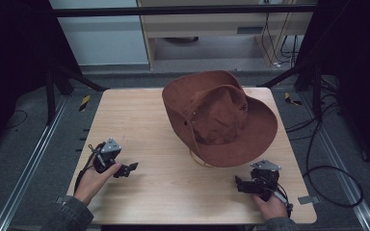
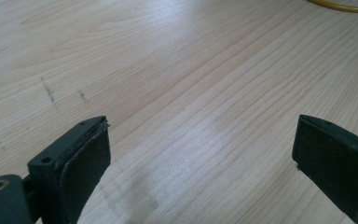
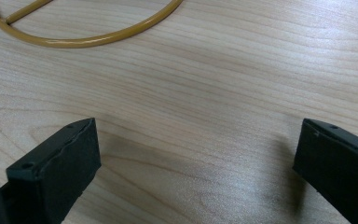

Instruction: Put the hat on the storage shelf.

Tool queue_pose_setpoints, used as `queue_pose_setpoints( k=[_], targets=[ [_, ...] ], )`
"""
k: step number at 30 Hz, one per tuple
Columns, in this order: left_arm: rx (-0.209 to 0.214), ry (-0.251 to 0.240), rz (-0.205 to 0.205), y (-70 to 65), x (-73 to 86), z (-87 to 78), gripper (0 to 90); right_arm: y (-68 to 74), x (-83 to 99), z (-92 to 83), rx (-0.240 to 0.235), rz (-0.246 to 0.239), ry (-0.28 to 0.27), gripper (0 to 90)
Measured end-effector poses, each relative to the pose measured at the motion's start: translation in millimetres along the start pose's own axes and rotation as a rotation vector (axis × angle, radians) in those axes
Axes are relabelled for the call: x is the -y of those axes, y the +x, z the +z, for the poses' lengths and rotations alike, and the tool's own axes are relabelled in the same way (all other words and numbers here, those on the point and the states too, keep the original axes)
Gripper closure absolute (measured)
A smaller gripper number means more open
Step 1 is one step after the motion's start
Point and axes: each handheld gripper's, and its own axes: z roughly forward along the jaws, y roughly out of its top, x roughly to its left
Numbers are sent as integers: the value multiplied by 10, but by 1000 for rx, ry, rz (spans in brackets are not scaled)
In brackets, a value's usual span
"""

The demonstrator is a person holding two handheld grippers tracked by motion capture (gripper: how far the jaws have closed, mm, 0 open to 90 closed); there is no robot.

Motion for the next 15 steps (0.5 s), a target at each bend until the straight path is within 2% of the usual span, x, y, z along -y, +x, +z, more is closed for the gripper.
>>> queue_pose_setpoints(
  k=[8, 15],
  targets=[
    [-22, 15, 5, 61, 128, 40, 40, 0, 0, 0, 0, 0, 0, 5],
    [-28, 19, -8, 104, 194, 77, 40, 0, 0, 0, 0, 0, 0, 4]
  ],
)
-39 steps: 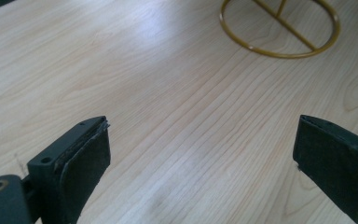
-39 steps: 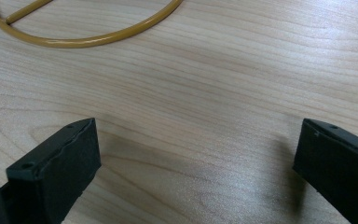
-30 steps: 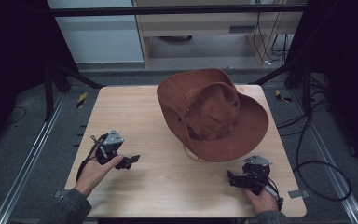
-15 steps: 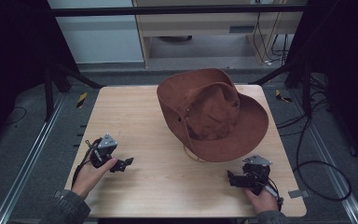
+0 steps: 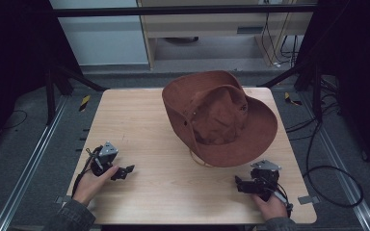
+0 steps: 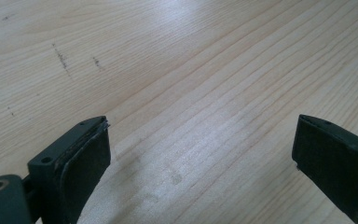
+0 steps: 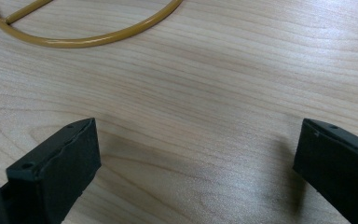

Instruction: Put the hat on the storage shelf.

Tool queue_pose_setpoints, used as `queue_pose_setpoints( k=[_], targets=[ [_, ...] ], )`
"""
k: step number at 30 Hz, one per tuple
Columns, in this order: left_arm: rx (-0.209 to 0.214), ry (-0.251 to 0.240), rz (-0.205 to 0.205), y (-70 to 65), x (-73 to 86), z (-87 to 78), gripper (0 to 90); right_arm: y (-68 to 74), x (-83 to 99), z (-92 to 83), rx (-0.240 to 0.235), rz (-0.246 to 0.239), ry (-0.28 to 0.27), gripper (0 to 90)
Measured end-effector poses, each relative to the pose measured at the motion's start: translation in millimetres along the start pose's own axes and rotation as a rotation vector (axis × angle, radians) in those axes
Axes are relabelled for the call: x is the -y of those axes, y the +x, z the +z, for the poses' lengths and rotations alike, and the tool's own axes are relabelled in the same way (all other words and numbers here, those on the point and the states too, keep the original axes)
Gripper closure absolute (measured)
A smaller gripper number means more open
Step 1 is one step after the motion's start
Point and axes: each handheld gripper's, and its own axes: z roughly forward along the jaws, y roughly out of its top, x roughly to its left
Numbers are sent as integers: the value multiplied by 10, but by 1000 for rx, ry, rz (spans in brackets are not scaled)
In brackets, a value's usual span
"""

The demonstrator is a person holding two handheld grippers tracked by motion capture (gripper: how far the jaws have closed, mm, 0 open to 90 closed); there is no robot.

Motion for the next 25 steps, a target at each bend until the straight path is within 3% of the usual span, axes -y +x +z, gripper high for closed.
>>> queue_pose_setpoints(
  k=[10, 15, 25],
  targets=[
    [-18, 26, -15, 42, 121, 83, 38, 0, 0, 0, 0, 0, 0, 4],
    [-29, -2, -24, 67, 157, 84, 29, 0, 0, 0, 0, 0, 0, 4],
    [-30, 2, -25, 68, 157, 86, 16, 0, 0, 0, 0, 0, 0, 4]
  ],
)
